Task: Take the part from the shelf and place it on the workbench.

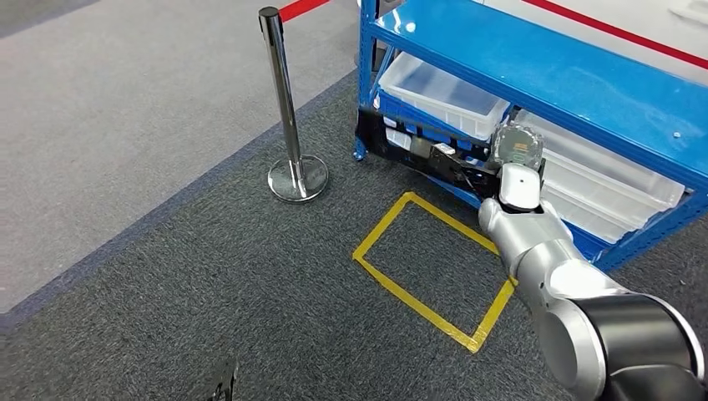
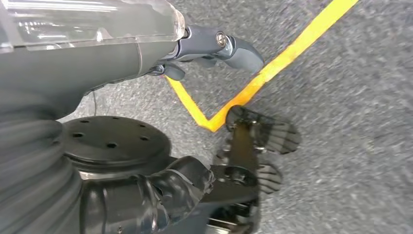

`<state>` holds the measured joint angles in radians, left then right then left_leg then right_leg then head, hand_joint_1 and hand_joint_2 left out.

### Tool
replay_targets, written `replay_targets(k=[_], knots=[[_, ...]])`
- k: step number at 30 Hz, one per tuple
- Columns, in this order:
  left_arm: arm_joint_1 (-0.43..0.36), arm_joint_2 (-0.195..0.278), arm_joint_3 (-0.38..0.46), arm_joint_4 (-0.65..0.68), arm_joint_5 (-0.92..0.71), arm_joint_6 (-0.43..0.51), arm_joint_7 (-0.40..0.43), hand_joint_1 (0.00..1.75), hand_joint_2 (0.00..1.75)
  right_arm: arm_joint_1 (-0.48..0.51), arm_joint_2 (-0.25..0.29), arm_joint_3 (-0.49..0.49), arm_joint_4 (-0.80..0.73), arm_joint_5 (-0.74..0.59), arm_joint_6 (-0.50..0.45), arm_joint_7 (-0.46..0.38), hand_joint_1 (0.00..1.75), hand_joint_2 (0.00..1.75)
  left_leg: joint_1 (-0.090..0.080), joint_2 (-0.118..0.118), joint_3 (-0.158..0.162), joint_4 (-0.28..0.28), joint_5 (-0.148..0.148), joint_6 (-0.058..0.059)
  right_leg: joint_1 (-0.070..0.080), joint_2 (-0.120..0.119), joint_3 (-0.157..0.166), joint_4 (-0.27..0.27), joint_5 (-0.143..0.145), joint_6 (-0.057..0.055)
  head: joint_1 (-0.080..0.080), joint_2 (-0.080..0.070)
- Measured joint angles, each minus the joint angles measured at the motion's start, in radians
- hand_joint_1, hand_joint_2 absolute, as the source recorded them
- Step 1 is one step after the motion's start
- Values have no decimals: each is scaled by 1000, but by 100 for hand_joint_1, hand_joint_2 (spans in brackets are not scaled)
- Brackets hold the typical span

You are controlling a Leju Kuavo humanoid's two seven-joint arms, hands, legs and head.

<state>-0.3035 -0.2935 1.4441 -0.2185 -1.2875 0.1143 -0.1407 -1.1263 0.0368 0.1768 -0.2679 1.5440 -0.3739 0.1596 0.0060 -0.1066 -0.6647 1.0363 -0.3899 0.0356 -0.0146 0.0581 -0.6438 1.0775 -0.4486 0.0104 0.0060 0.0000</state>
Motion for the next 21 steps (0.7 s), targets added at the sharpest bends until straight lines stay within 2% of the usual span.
replay_targets(k=[1, 2, 3, 4, 5, 6, 8, 9, 10, 11, 12, 13, 14, 15, 16, 17, 19, 20, 21], knots=[[3, -3, -4, 0, 0, -1, 3, 0, 175, 2, -5, -1, 0, 4, 0, 3, 175, 175, 2, -7, -5, 1, 1, -5, 1, 12, 10, -24, 3, -1, 0, 0], [3, -4, -8, 0, 0, -2, 6, 0, 175, 5, -7, -1, 0, 7, 0, 6, 175, 175, 4, -16, -9, 1, 3, -10, 2, 12, 13, -28, 2, -1, 0, 0], [3, -4, -12, 0, 0, -2, 10, 0, 175, 7, -8, -2, 0, 8, 0, 9, 175, 175, 5, -25, -11, -1, 5, -16, 1, 3, 14, -31, 3, -3, 0, 0], [4, -5, -14, 0, 0, -1, 12, 0, 175, 8, -8, -2, 0, 9, 0, 11, 175, 175, 4, -24, -13, 1, 4, -21, -1, -8, 16, -35, 5, -6, 0, 0], [5, -5, -17, 0, 0, 0, 15, 0, 175, 8, -8, -3, -1, 11, 0, 13, 175, 175, 1, -7, -19, 14, -6, -26, -4, -20, 20, -39, 7, -12, -2, 0], [5, -5, -19, 0, 0, 1, 16, 0, 175, 7, -8, -3, -1, 13, 1, 13, 175, 175, -1, 20, -33, 46, -25, -31, -7, -33, 24, -43, 8, -18, -6, 0], [4, -6, -25, 0, 0, 2, 18, 0, 175, 8, -11, -4, -1, 18, 1, 14, 175, 175, 0, 79, -86, 161, -85, -39, -4, -58, 28, -45, 7, -26, -12, 0], [3, -6, -27, 0, 0, 2, 18, 0, 175, 10, -13, -4, -1, 21, 1, 15, 175, 175, 3, 92, -115, 223, -108, -42, -3, -72, 28, -44, 6, -27, -12, 0], [4, -6, -29, 0, 0, 2, 19, 0, 175, 13, -15, -5, -1, 23, 1, 17, 175, 175, 5, 98, -134, 262, -118, -44, -2, -85, 28, -44, 5, -28, -12, 0], [5, -6, -31, 0, 0, 2, 19, 0, 175, 15, -16, -5, -1, 24, 2, 18, 175, 175, 6, 102, -134, 265, -110, -45, -1, -99, 29, -44, 4, -27, -12, 0], [6, -6, -32, 0, 0, 2, 19, 0, 175, 16, -16, -5, -2, 25, 2, 20, 175, 175, 7, 106, -113, 227, -86, -44, -1, -111, 30, -43, 2, -26, -12, 0], [6, -6, -33, 0, 0, 2, 19, 0, 175, 16, -16, -5, -2, 25, 2, 20, 175, 175, 6, 118, -76, 161, -53, -40, 0, -121, 32, -43, 0, -24, -12, 0], [5, -6, -34, 0, 1, 2, 18, 0, 175, 15, -17, -5, -3, 25, 2, 19, 175, 175, 0, 143, -36, 91, -31, -34, 2, -132, 35, -43, -2, -20, -12, 0], [3, -6, -35, 0, 2, 1, 17, 0, 175, 13, -18, -5, -3, 25, 3, 17, 175, 175, -6, 161, -7, 36, -16, -27, 5, -141, 36, -43, -5, -17, -12, 0], [2, -6, -35, 0, 2, 1, 16, 0, 175, 10, -19, -5, -4, 25, 5, 15, 175, 175, -12, 174, 10, 3, -11, -20, 8, -151, 38, -43, -6, -13, -12, 0], [2, -6, -35, 0, 3, 1, 15, 0, 175, 7, -19, -5, -5, 25, 7, 13, 175, 175, -17, 176, 13, -7, -15, -15, 11, -162, 40, -44, -8, -9, -12, 0], [4, -6, -35, 0, 4, 1, 15, 0, 175, 1, -18, -5, -6, 25, 9, 11, 175, 175, -14, 150, 13, -14, -9, -5, 11, -177, 43, -44, -12, 1, -11, 0], [5, -6, -35, 0, 4, 1, 15, 0, 175, -2, -18, -5, -7, 25, 9, 11, 175, 175, -11, 139, 15, -19, -6, 1, 8, -163, 41, -36, -22, 6, -11, 0], [5, -7, -35, 0, 5, 1, 15, 0, 175, -4, -19, -5, -8, 25, 10, 11, 175, 175, -8, 128, 18, -25, -2, 7, 6, -139, 30, -9, -41, 10, -11, 0]])
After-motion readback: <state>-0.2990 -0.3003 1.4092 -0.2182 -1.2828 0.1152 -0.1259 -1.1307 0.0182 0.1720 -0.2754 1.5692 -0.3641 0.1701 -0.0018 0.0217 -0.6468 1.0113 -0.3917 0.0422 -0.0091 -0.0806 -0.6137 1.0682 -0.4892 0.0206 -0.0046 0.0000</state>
